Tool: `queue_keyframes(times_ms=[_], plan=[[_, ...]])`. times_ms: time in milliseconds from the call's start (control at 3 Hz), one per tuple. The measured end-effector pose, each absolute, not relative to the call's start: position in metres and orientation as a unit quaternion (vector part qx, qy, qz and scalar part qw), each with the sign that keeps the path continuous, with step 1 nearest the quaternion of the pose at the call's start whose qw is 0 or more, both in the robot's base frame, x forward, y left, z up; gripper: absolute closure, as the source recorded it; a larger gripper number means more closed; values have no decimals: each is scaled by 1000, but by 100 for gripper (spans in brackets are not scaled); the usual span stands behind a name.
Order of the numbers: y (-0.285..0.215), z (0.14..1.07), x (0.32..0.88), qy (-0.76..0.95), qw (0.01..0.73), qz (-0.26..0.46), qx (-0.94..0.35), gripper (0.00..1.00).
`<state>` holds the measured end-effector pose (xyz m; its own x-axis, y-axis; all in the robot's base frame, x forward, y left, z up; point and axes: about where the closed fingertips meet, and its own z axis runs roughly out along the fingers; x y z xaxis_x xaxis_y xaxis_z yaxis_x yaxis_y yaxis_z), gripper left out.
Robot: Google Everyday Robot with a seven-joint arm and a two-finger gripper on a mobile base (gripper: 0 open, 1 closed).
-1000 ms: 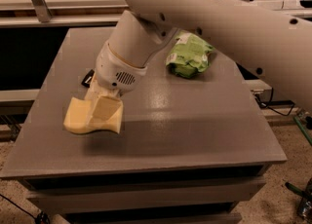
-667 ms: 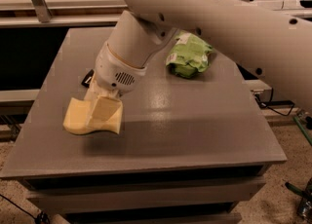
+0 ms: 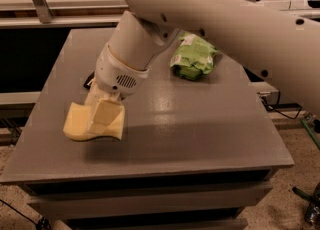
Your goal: Pick sponge
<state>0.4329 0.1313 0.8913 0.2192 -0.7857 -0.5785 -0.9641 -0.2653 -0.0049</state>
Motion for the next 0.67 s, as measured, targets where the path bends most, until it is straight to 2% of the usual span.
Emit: queue_keyframes(times_ms=[333,667], plan=[[133,892,432,576,185,240,-759,12],[134,892,431,575,185,239,-760,0]])
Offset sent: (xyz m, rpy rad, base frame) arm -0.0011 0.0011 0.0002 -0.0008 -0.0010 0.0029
